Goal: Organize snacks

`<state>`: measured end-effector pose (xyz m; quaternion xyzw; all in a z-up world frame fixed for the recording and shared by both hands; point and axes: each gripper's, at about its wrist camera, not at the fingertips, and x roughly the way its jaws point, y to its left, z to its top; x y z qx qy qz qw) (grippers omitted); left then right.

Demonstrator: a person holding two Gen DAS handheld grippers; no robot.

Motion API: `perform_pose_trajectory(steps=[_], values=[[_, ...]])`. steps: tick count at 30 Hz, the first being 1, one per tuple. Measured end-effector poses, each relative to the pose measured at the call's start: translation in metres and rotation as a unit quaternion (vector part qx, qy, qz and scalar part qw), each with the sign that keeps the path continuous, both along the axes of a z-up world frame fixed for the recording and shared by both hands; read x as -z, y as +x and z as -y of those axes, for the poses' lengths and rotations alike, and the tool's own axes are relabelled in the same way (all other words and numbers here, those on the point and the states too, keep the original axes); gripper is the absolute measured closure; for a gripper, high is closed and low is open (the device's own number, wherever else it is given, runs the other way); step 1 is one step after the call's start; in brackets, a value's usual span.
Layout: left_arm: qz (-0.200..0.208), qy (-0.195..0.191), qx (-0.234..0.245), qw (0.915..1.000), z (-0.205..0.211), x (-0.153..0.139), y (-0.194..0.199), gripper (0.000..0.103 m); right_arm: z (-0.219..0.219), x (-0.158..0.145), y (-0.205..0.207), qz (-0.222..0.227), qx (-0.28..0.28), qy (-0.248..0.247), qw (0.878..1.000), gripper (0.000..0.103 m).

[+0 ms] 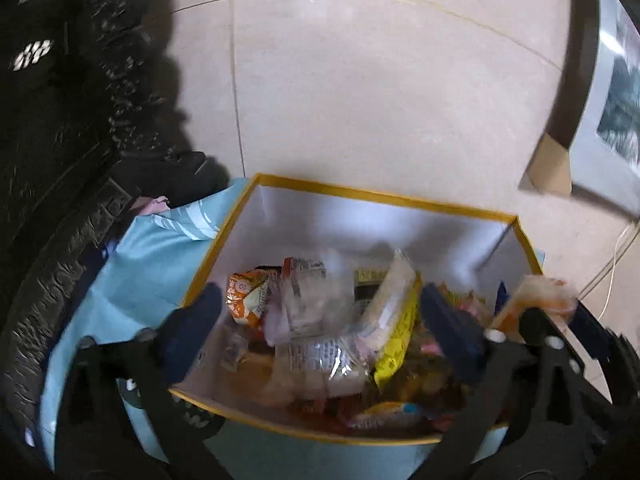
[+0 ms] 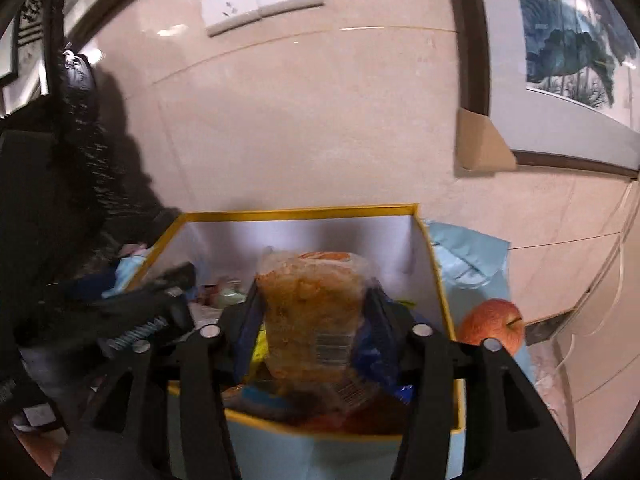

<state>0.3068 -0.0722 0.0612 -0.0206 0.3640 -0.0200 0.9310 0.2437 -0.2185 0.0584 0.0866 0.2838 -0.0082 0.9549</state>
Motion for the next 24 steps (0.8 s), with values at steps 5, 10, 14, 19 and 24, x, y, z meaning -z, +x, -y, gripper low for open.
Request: perform_pose_trajectory(steps=[5, 10, 14, 19, 24], values=[[-0.026, 0.008, -0.02, 0.9994, -0.014, 0.009, -0.006, 0.002, 0.015, -0.005, -0.03, 0.033, -0.001, 0.048, 0.998, 0.035], [0.009, 0.05, 0.0, 0.9987, -0.011, -0.001, -0.041, 0.002, 0.017, -0.005, -0.067, 0.032, -0.005, 0.056, 0.998, 0.035], [0.029, 0.043, 0.021, 0.9985, -0.007, -0.012, -0.076, 0.002, 0.009, -0.01, -0.098, 0.041, -0.011, 0.049, 0.998, 0.035], [0.139, 0.037, 0.005, 0.9896, -0.012, -0.034, -0.139, 0.002, -0.008, -0.016, -0.14, 0.063, -0.026, 0.023, 0.997, 0.035], [0.16, 0.037, 0.025, 0.9861, -0.016, -0.049, -0.181, 0.002, -0.014, -0.02, -0.167, 0.069, -0.032, 0.032, 0.997, 0.035]])
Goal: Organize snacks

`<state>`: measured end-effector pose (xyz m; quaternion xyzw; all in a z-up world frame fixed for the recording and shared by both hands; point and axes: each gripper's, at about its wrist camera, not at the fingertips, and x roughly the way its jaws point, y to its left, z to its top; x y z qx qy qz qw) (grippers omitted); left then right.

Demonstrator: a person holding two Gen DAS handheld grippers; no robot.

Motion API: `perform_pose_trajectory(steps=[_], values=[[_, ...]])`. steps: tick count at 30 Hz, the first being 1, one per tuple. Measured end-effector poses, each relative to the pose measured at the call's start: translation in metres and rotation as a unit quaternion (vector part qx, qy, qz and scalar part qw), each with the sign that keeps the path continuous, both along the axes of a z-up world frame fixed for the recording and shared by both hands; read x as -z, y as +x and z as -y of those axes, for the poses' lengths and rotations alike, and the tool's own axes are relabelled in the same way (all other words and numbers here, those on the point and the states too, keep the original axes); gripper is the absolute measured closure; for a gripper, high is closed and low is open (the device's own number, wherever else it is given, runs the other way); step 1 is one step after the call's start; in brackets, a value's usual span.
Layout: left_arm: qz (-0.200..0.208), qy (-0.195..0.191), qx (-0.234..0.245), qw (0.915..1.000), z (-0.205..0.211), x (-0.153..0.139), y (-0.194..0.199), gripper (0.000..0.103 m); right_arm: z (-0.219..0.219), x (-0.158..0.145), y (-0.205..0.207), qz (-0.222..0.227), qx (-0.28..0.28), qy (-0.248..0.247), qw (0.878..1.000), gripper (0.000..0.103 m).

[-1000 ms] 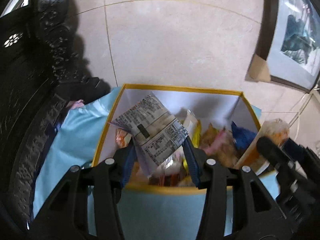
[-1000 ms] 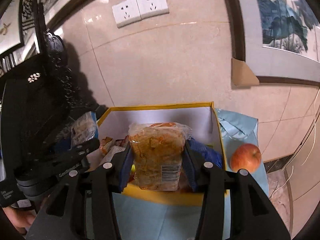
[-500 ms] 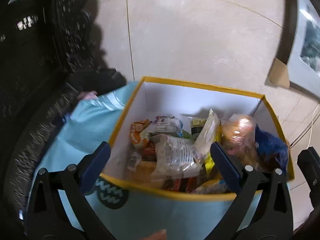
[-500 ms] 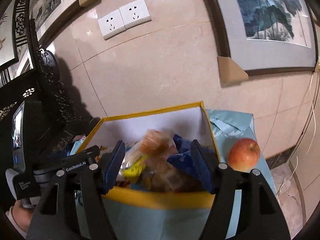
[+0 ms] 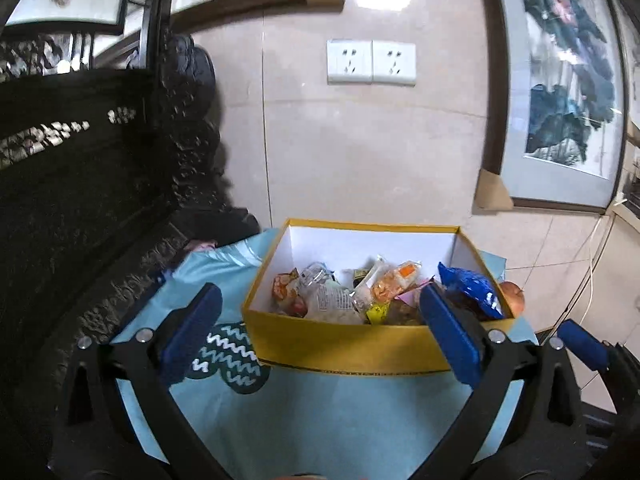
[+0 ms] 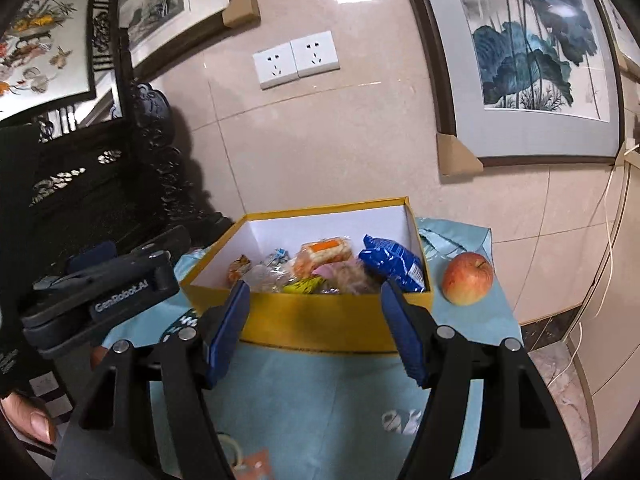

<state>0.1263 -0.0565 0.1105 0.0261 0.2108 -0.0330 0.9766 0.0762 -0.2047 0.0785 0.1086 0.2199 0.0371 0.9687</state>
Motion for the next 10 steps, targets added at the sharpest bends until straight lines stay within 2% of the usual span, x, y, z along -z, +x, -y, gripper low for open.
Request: perform_pose_trajectory(steps=[3, 5, 7, 10], values=[[-0.029, 0.008, 0.024, 0.9993, 0.0, -0.001, -0.013, 0.002, -0.002, -0.001, -0.018, 0.005, 0.0, 0.007, 1.0, 0.031], [-0.033, 0.005, 0.024, 0.9991, -0.003, -0.001, -0.02, 0.002, -0.002, 0.0, -0.027, 0.007, 0.004, 0.011, 1.0, 0.024], [-0.039, -0.002, 0.021, 0.999, -0.007, 0.001, -0.028, 0.002, -0.002, 0.0, -0.034, 0.013, 0.009, 0.014, 1.0, 0.011], [-0.047, 0.0, 0.012, 0.9988, -0.011, 0.006, -0.037, 0.002, -0.004, 0.001, -0.045, 0.022, 0.018, 0.012, 1.0, 0.004]])
